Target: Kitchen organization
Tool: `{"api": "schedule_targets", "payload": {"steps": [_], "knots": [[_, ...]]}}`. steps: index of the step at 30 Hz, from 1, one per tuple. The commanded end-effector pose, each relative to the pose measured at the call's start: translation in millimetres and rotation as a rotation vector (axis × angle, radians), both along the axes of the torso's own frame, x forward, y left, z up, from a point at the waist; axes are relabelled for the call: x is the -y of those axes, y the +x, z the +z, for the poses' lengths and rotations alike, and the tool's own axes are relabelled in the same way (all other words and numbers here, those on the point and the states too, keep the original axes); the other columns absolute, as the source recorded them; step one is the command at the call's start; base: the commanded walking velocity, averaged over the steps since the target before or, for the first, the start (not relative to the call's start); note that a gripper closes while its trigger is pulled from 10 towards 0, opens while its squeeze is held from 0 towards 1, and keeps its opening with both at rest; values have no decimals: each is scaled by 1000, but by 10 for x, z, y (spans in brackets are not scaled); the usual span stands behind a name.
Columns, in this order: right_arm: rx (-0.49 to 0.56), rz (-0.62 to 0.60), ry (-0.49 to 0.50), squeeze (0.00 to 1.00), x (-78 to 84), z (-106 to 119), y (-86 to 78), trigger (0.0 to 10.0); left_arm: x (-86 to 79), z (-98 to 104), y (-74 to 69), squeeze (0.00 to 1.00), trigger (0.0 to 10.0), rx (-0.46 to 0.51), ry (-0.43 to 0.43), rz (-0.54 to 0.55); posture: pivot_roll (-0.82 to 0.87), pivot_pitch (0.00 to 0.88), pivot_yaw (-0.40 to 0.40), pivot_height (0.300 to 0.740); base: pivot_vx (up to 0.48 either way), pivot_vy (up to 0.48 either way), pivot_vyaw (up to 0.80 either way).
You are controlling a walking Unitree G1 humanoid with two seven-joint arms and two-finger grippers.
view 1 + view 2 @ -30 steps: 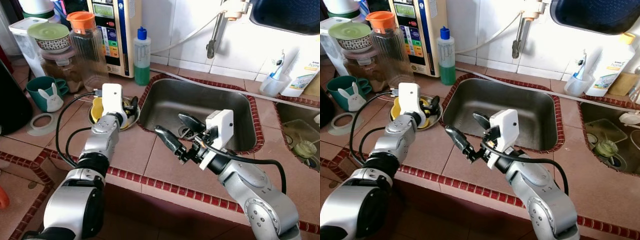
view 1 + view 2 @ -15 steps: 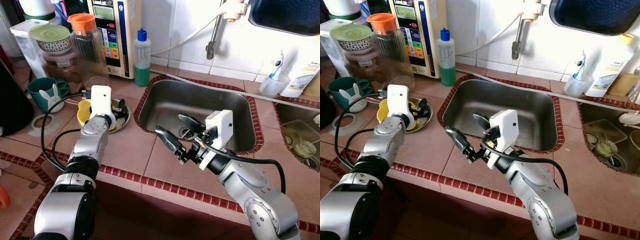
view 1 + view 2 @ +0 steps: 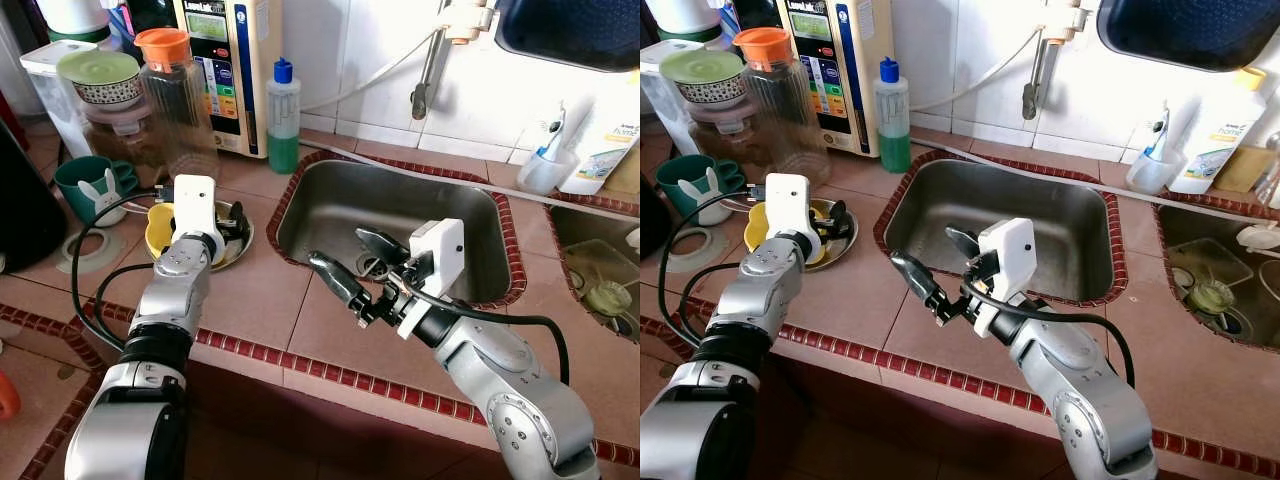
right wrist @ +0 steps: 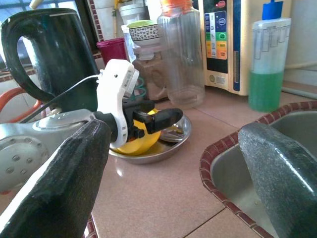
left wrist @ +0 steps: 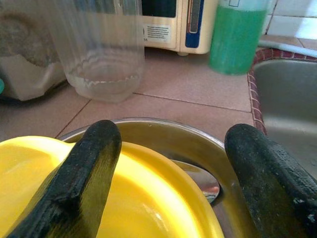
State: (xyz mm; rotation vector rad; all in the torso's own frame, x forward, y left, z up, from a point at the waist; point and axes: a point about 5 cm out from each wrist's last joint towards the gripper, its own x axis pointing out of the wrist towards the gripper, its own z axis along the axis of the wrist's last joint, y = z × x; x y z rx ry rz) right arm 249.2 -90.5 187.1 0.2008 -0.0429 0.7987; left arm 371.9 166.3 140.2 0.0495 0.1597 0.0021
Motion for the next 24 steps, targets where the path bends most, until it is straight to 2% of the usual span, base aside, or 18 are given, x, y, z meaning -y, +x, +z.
{"api": "schedule_targets", "payload": {"steps": [1,10,15,21,24], "knots": [[19,-4,0,694,7,26,10,10000,50,-304,-122,0,10000,-149,-15,-1,73,0,-19,740,0,0,0],[23,-2,2,694,-6,29,25,10000,193,-218,-158,0,10000,-131,-20,-27,77,0,-14,740,0,0,0],[27,-2,3,694,-11,30,31,10000,329,-71,-141,0,10000,-102,-38,-58,78,0,-9,740,0,0,0],[31,-3,4,694,-11,30,37,10000,411,-56,-192,0,10000,-101,-44,-80,79,0,-9,740,0,0,0],[33,-2,3,694,-13,34,43,10000,411,61,-167,0,10000,-33,-31,-70,81,0,-11,740,0,0,0]]}}
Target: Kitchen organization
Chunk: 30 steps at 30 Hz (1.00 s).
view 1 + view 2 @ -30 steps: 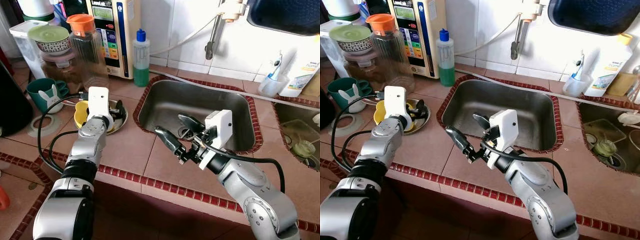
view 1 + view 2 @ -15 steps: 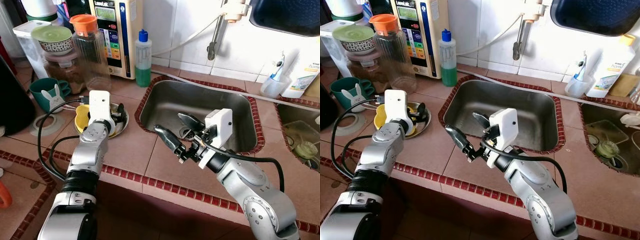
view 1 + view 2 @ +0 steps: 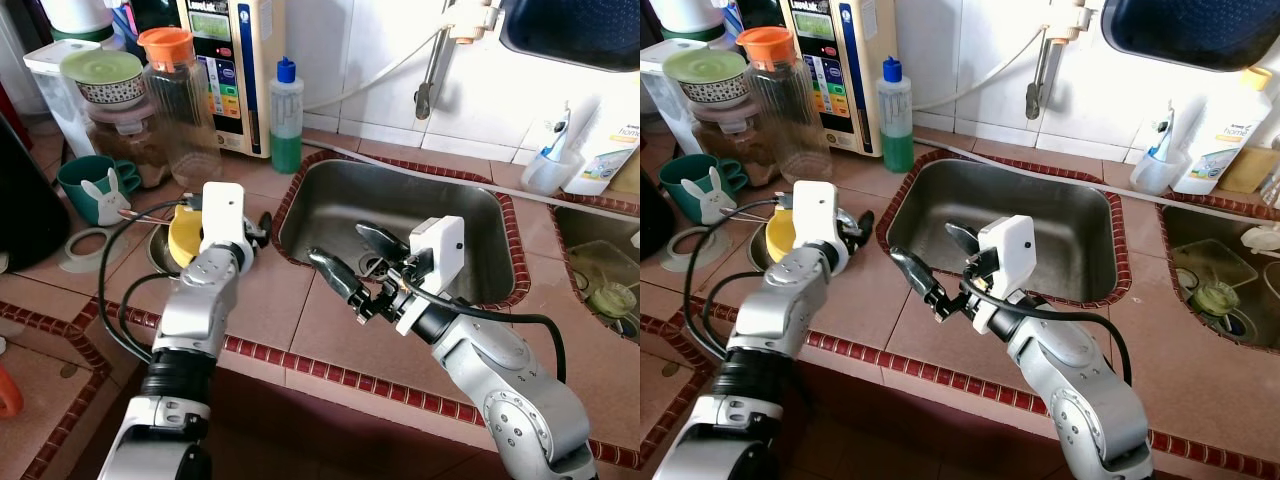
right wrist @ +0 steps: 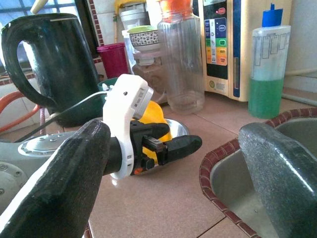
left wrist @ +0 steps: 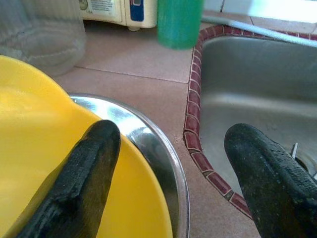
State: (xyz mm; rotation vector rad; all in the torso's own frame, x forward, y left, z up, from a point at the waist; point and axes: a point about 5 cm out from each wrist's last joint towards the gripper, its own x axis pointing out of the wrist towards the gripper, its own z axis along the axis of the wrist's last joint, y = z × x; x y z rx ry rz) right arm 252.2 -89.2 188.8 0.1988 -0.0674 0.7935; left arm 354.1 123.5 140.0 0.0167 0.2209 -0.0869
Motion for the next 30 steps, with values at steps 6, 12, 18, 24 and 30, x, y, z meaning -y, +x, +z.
{"api": "schedule_targets", "payload": {"steps": [6,12,18,24,30], "knots": [[15,10,-5,690,-6,18,24,10000,-131,385,116,0,10000,190,-2,85,81,0,-12,740,0,0,0],[17,9,-5,690,-7,18,26,10000,-221,671,168,0,10000,317,-34,129,83,0,-12,740,0,0,0],[16,12,-3,694,-12,16,26,10000,-385,777,173,0,10000,358,-57,236,93,0,-16,740,0,0,0],[15,18,-2,694,-26,11,31,10000,-631,597,173,0,10000,281,-126,375,97,0,-19,740,0,0,0],[3,14,1,694,-11,-16,6,10000,-896,444,160,0,10000,219,-223,532,90,0,-15,740,0,0,0]]}}
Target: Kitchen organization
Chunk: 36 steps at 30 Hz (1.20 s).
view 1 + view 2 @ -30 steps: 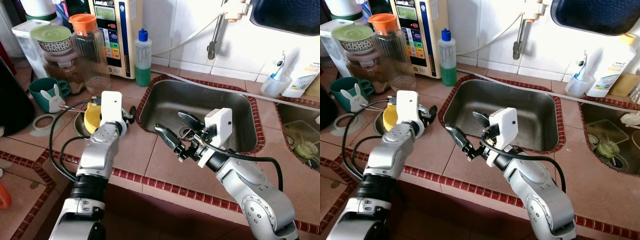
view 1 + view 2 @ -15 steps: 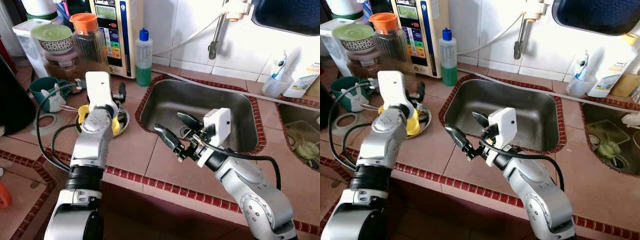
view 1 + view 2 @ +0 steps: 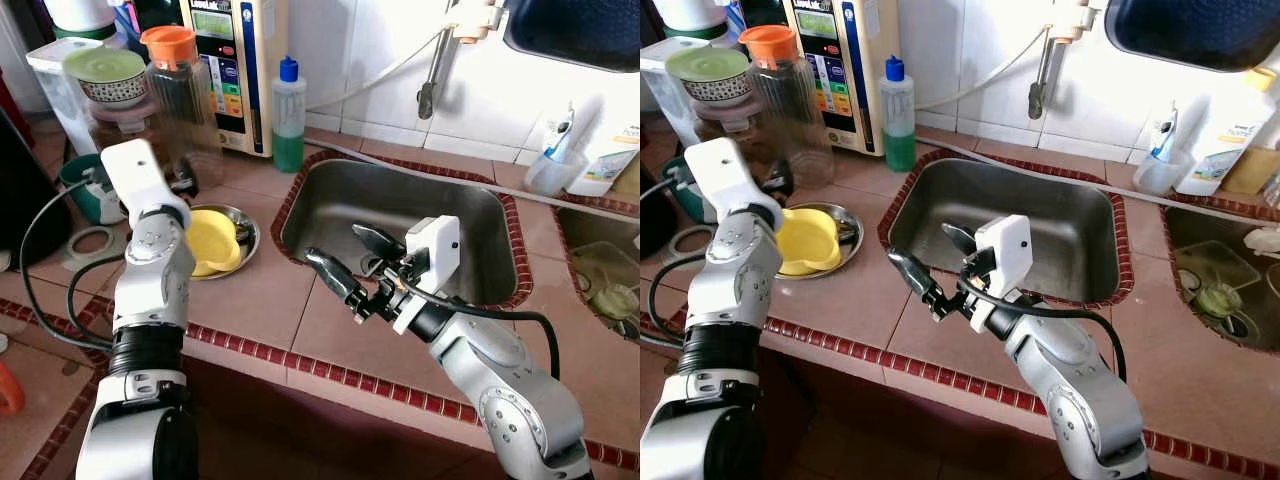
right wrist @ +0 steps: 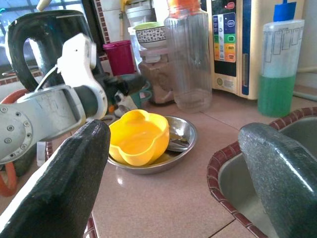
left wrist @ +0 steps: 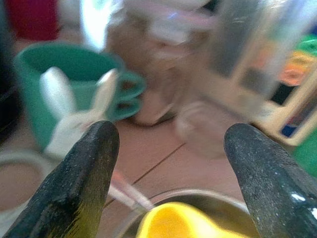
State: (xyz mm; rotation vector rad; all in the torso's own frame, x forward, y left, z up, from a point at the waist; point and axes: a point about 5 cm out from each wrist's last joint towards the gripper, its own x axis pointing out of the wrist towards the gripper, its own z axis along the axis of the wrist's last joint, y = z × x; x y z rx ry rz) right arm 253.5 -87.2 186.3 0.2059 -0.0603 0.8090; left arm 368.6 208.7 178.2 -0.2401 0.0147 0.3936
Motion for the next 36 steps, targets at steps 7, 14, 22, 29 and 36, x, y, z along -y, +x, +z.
{"api": "schedule_targets", "payload": {"steps": [7,14,22,29,36], "knots": [[6,-5,-2,690,16,-4,-7,10000,-186,-84,-52,0,10000,-45,-4,74,102,0,-21,740,0,0,0],[16,0,-8,694,6,15,15,10000,-17,-216,-23,0,10000,-108,-63,33,98,0,-20,740,0,0,0],[19,-10,-12,690,25,19,30,10000,239,-354,-63,0,10000,-156,-108,-36,94,0,-15,740,0,0,0],[24,-11,-11,690,19,30,31,10000,359,-289,-44,0,10000,-126,-80,-78,92,0,-13,740,0,0,0],[21,-9,-9,690,14,19,22,10000,240,68,-10,0,10000,24,78,-64,98,0,-13,740,0,0,0]]}}
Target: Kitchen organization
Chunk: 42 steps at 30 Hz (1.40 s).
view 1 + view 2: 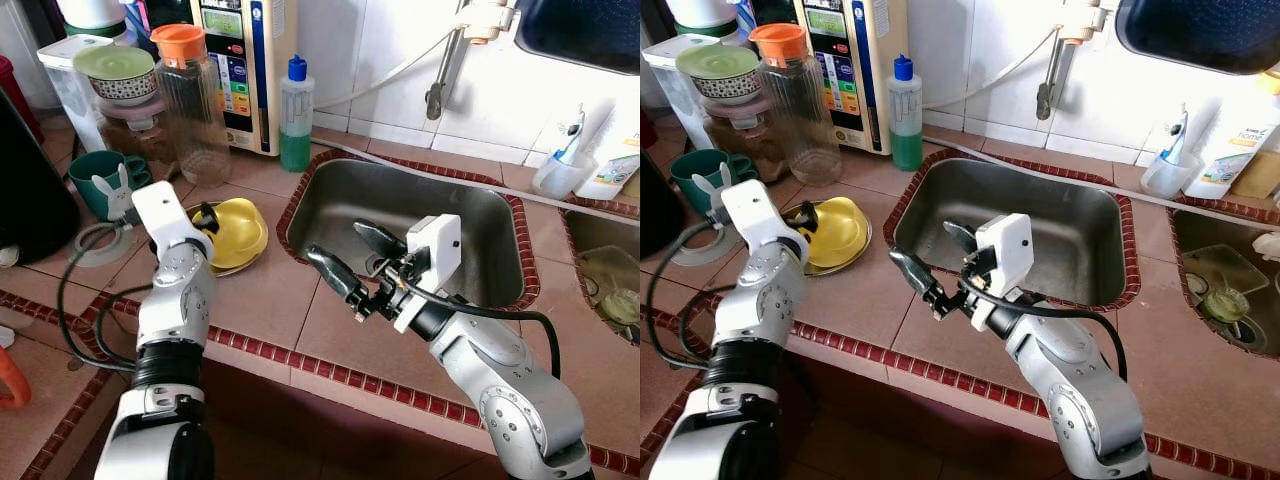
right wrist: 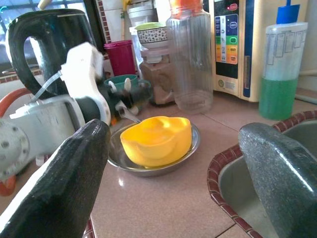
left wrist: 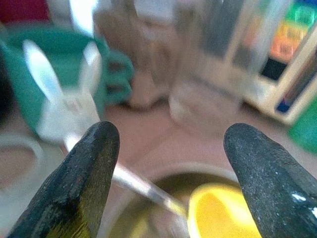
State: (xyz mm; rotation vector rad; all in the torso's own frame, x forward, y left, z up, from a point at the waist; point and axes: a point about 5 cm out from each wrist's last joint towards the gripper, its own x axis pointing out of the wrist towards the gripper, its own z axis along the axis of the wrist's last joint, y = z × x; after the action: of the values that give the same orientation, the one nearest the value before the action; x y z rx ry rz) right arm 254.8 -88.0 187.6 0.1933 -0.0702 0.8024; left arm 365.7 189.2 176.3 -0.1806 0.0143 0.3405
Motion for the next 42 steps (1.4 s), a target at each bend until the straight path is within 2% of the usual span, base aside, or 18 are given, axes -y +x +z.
{"api": "schedule_targets", "payload": {"steps": [1,6,10,14,15,18,21,23,30,34,39,42], "knots": [[8,-1,-1,690,4,6,10,10000,42,107,20,0,10000,35,18,-8,99,0,-13,740,0,0,0],[7,0,-1,694,1,1,12,10000,-57,143,16,0,10000,49,31,34,99,0,-14,740,0,0,0],[5,0,-3,694,7,-2,3,10000,-185,57,37,0,10000,4,-28,79,93,0,-17,740,0,0,0],[1,1,-5,694,20,-7,-16,10000,-242,-32,87,0,10000,-40,-101,85,90,0,-20,740,0,0,0],[1,1,-5,694,20,-7,-16,10000,-242,-32,87,0,10000,-40,-101,85,90,0,-20,740,0,0,0],[-10,4,-12,690,38,-30,-41,10000,-224,-124,147,0,10000,-85,-190,80,82,0,-22,740,0,0,0],[-13,3,-14,690,45,-35,-55,10000,-208,-146,178,0,10000,-98,-205,72,75,0,-22,740,0,0,0],[-15,-3,-17,690,60,-36,-66,10000,-190,-188,221,0,10000,-120,-273,70,64,0,-21,740,0,0,0],[-22,-12,-25,686,88,-41,-97,10000,-137,-220,287,0,10000,-139,-400,57,43,0,-22,740,0,0,0],[-24,-15,-28,690,100,-39,-103,10000,-128,-209,304,0,10000,-125,-431,51,42,0,-23,740,0,0,0],[-27,-16,-30,694,102,-39,-106,10000,-123,-233,312,0,10000,-133,-515,58,43,0,-24,740,0,0,0],[-27,-16,-28,694,100,-37,-104,10000,-157,-229,310,0,10000,-132,-508,65,45,0,-23,740,0,0,0]]}}
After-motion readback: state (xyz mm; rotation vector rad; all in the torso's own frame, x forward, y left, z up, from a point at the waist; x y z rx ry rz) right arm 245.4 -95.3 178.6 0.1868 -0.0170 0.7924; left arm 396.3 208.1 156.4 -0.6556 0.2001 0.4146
